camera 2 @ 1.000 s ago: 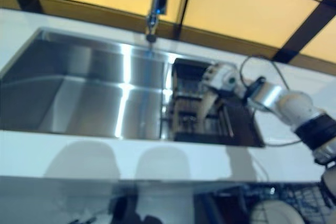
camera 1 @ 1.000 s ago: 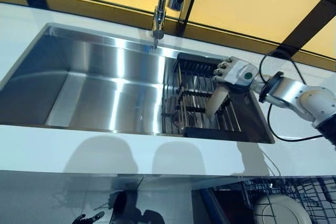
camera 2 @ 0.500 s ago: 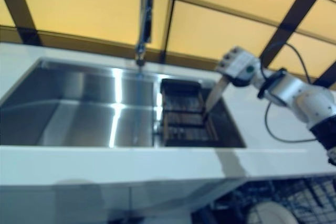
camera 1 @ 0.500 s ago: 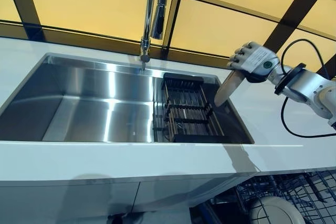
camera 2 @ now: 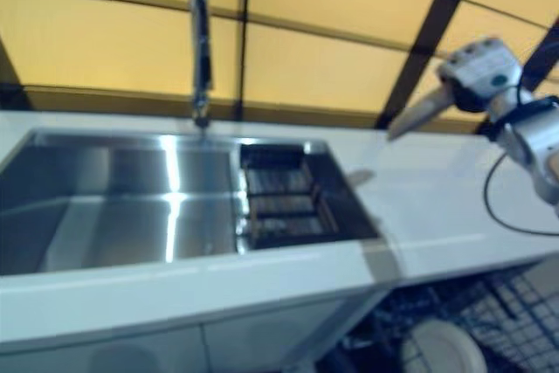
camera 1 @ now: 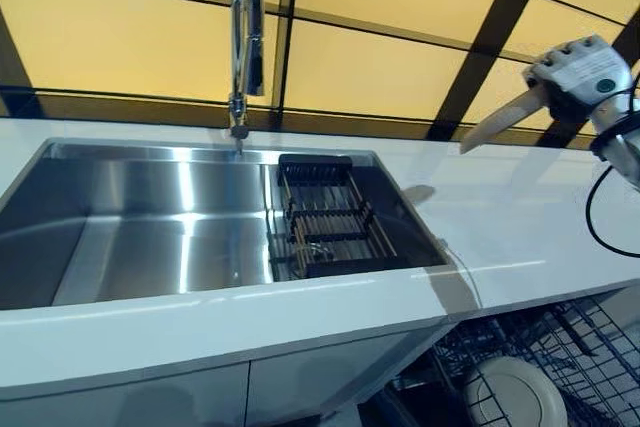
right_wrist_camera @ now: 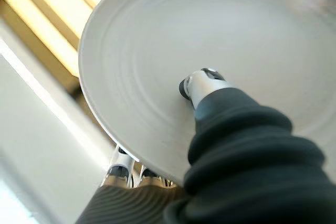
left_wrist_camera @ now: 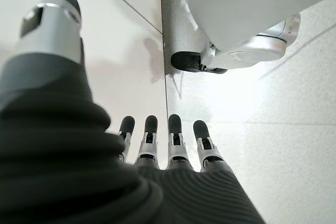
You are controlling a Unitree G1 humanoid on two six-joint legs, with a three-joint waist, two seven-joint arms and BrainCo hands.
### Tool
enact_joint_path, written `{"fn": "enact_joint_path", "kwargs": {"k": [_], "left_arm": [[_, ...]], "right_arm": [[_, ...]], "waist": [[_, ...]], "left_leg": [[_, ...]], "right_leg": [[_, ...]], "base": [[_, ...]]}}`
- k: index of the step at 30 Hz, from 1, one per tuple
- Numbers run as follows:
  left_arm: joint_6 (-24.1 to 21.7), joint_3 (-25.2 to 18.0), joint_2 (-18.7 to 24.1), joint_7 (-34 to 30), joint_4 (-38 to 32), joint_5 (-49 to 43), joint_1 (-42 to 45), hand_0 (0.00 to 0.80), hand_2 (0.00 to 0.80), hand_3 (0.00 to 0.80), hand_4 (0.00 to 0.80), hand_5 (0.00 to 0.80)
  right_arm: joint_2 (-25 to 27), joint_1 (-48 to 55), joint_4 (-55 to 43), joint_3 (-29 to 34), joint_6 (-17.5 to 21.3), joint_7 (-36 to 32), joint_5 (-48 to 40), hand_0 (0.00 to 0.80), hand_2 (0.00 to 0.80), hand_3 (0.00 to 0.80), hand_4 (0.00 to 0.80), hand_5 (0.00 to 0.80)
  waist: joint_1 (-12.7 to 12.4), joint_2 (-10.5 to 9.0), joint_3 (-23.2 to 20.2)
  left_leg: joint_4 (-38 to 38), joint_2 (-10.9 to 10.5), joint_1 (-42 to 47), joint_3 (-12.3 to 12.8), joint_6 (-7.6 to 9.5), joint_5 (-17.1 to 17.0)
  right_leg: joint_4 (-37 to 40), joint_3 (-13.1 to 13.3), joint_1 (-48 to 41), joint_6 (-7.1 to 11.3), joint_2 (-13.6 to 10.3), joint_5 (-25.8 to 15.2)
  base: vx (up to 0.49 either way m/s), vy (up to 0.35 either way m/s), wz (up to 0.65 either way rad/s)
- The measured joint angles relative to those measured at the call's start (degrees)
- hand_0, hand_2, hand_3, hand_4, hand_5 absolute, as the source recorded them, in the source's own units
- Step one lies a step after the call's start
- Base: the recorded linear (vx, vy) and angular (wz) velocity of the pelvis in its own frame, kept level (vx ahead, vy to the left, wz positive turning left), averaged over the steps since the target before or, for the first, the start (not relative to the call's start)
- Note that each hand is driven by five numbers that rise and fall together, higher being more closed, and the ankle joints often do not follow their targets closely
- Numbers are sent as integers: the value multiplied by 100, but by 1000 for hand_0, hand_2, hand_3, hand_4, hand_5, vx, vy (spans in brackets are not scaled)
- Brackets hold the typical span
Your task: Take plates into dishwasher
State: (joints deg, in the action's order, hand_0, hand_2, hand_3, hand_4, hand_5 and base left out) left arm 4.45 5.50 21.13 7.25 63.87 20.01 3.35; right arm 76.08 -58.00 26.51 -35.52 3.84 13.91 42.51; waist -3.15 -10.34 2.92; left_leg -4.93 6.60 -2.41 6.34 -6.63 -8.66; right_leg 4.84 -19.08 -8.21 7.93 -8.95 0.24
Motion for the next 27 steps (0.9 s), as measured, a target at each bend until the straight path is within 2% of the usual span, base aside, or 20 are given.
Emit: {"fn": "enact_joint_path", "kwargs": {"k": [4,11,13,17,23,27], "left_arm": [[26,-3,2,-11,44,-2,28,0,0,0,0,0],[73,-15,14,-64,175,-3,50,0,0,0,0,0],[87,-16,6,-70,197,-2,53,0,0,0,0,0],[84,-19,4,-106,214,-2,4,0,0,0,0,0],[117,-76,8,-114,286,-4,66,0,0,0,0,0],[144,-75,8,-116,345,-12,88,0,0,0,0,0]], "right_arm": [[166,467,169,197,-51,-2,-54,800,800,800,800,800],[357,1768,359,1262,-200,39,-400,800,800,800,800,800],[411,2130,395,1570,-279,51,-515,800,800,800,800,800],[539,3030,541,2245,-418,69,-648,800,800,800,800,800],[532,4404,612,3254,-429,24,-909,800,800,800,800,800],[518,4745,747,3363,-498,-165,-1219,800,800,800,800,800]], "waist": [[199,24,-32],[561,73,-85],[589,98,-111],[771,153,-141],[902,178,-144],[962,221,-153]], "left_leg": [[-6,44,84,182,-1,32],[-28,141,190,503,-11,123],[-28,165,195,602,-26,137],[-29,172,221,644,-47,152],[-33,196,279,754,-63,193],[-31,204,279,800,-64,197]], "right_leg": [[0,193,37,-13,4,-33],[23,544,158,-41,46,-73],[21,626,218,-52,59,-91],[-1,730,252,-53,63,-101],[18,854,286,-53,70,-107],[26,925,330,-49,72,-113]], "base": [[-17,-34,-26],[-22,-30,-24],[-15,-23,-22],[-11,-17,-14],[-13,-26,-12],[-9,-33,-9]]}}
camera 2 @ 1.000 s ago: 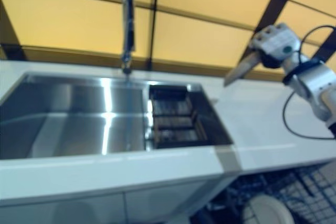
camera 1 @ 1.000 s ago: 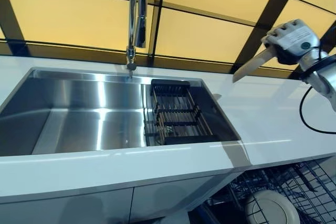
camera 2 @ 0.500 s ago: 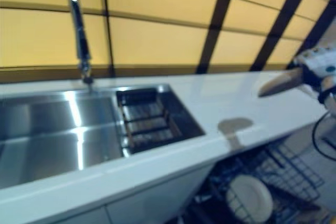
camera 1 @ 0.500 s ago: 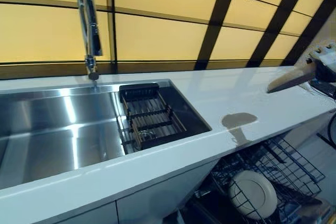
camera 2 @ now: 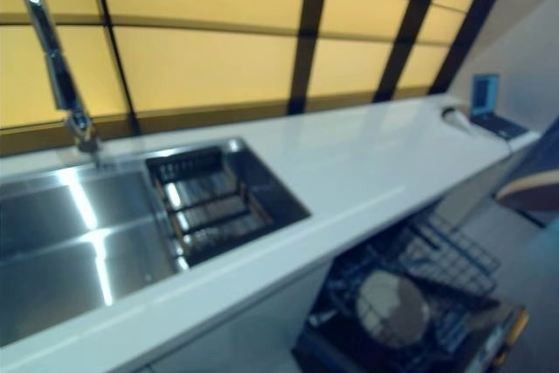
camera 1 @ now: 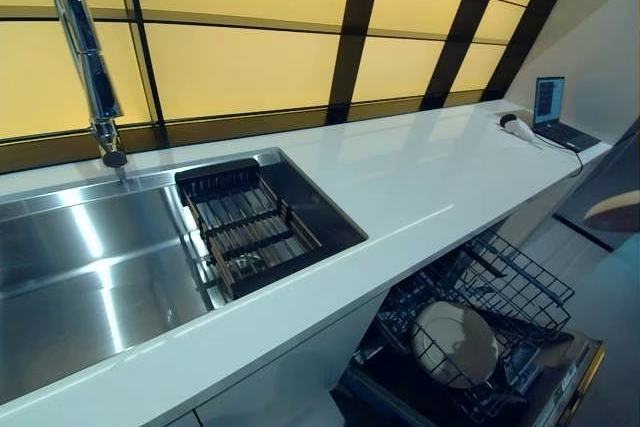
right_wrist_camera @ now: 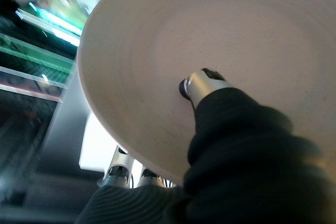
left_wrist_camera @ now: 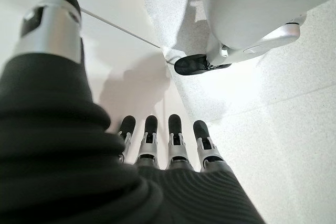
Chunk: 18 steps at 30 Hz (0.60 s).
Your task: Take plates into dishwasher
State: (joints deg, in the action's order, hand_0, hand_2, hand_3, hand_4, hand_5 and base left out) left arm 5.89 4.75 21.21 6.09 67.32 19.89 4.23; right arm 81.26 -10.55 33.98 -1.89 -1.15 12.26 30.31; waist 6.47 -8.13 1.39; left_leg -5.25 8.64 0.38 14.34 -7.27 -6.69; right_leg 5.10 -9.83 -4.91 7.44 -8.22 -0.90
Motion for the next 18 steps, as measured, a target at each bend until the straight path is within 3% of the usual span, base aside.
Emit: {"fn": "enact_joint_path", "kwargs": {"k": [18], "left_arm": [[2,3,-31,-154,-54,-108,-11,0,0,0,0,0]], "right_arm": [[-1312,75,-27,130,-270,-1143,-1401,800,800,800,800,800]], "waist": [[-10,256,128]], "left_leg": [[20,1,-14,57,-24,12]], "right_leg": [[2,55,54,0,2,-8]], "base": [[-16,-31,-2]]}}
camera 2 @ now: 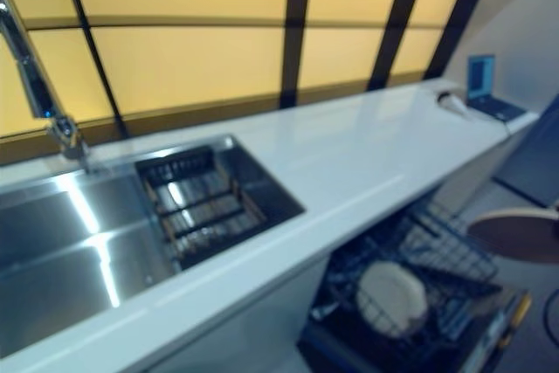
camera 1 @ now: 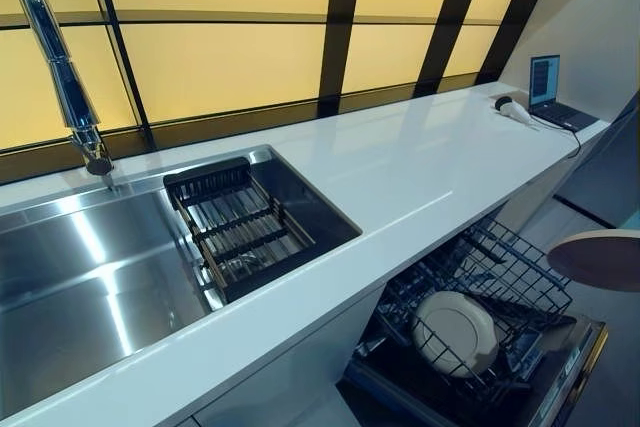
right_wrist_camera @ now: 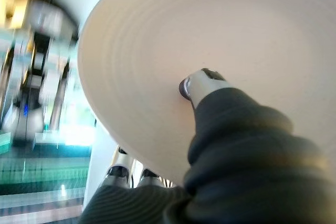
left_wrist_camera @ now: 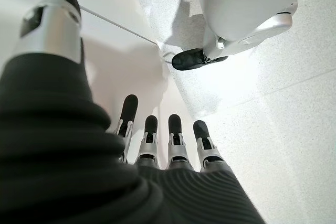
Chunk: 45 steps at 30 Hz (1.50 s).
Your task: Take plates into dishwasher
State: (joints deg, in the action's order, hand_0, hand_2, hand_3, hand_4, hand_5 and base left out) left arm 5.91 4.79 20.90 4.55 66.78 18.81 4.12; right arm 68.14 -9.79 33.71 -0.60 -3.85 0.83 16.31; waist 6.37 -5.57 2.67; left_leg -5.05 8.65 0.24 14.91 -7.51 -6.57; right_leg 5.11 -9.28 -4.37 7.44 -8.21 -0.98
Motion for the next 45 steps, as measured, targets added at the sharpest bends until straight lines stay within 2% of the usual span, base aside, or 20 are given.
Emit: {"fn": "enact_joint_path", "kwargs": {"k": [8,15,19,34,45], "left_arm": [[-18,0,-13,3,-102,0,-25,0,0,0,0,0],[-29,-3,-9,5,-193,4,-88,0,0,0,0,0],[-37,-2,-12,5,-219,8,-113,0,0,0,0,0],[-55,-2,-17,2,-225,23,-196,0,0,0,0,0],[-58,-3,-17,1,-221,22,-232,0,0,0,0,0]], "right_arm": [[-508,-102,0,-8,-286,-339,-719,800,800,800,800,800],[-684,-467,-2,-23,-514,-480,-866,800,800,800,800,800],[-693,-730,-7,-255,-663,-673,-910,800,800,800,800,800],[-798,-817,-133,-263,-1378,-1546,-1326,800,800,800,800,800],[-1148,-1099,61,-488,-1682,-1927,-1320,800,800,800,800,800]], "waist": [[-112,133,222],[-118,220,486],[-118,273,603],[-117,308,766],[-134,312,793]], "left_leg": [[10,-12,-100,-72,-4,-9],[13,-20,-205,-118,-2,-13],[13,-27,-213,-149,-2,-13],[13,-30,-219,-178,-1,-13],[14,-35,-215,-248,-2,-13]], "right_leg": [[-6,-15,83,-1,-2,-11],[-15,-32,162,0,-5,-26],[-26,-36,162,1,-9,-31],[-13,-53,156,1,-9,-31],[-5,-63,138,1,-10,-31]], "base": [[-64,-19,1],[-61,3,1],[-8,4,0],[0,0,0],[0,0,0]]}}
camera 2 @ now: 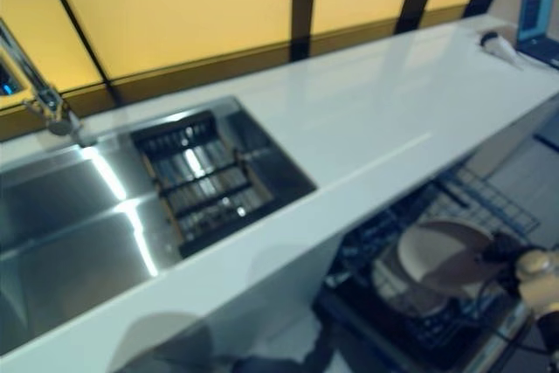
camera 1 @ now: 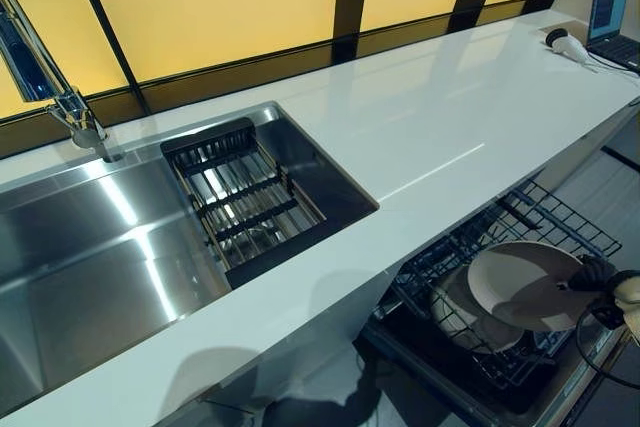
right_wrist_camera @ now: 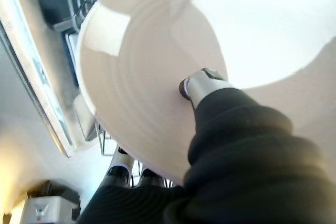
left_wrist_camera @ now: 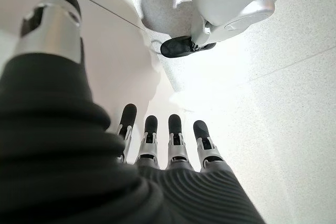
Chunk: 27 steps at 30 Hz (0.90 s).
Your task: Take plates into dishwasher
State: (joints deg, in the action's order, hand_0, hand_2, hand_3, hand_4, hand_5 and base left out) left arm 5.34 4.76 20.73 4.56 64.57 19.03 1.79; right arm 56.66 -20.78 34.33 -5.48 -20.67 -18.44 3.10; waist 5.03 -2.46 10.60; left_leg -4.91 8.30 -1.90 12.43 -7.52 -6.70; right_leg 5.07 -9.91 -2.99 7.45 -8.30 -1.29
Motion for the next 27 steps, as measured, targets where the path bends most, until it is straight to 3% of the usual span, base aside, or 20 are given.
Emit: {"fn": "enact_joint_path", "kwargs": {"k": [6,21,27], "left_arm": [[-6,2,-7,-1,-1,0,-69,0,0,0,0,0],[-3,5,-59,0,2,-1,-133,0,0,0,0,0],[3,6,-83,0,25,-15,-181,0,0,0,0,0]], "right_arm": [[-184,-103,103,-206,-117,-27,-1,800,800,800,800,800],[-708,-565,462,-426,-995,-304,-23,800,800,800,800,800],[-847,-666,680,-433,-1107,-434,111,800,800,800,800,800]], "waist": [[-124,31,20],[-163,80,47],[-180,77,42]], "left_leg": [[2,-2,19,-17,0,-1],[5,-13,32,-83,14,-14],[3,-15,117,-156,13,-13]], "right_leg": [[-3,-13,-34,0,-1,0],[-17,-69,-91,-1,-6,0],[-13,-83,-186,-2,-5,0]], "base": [[0,0,0],[-1,1,0],[0,0,0]]}}
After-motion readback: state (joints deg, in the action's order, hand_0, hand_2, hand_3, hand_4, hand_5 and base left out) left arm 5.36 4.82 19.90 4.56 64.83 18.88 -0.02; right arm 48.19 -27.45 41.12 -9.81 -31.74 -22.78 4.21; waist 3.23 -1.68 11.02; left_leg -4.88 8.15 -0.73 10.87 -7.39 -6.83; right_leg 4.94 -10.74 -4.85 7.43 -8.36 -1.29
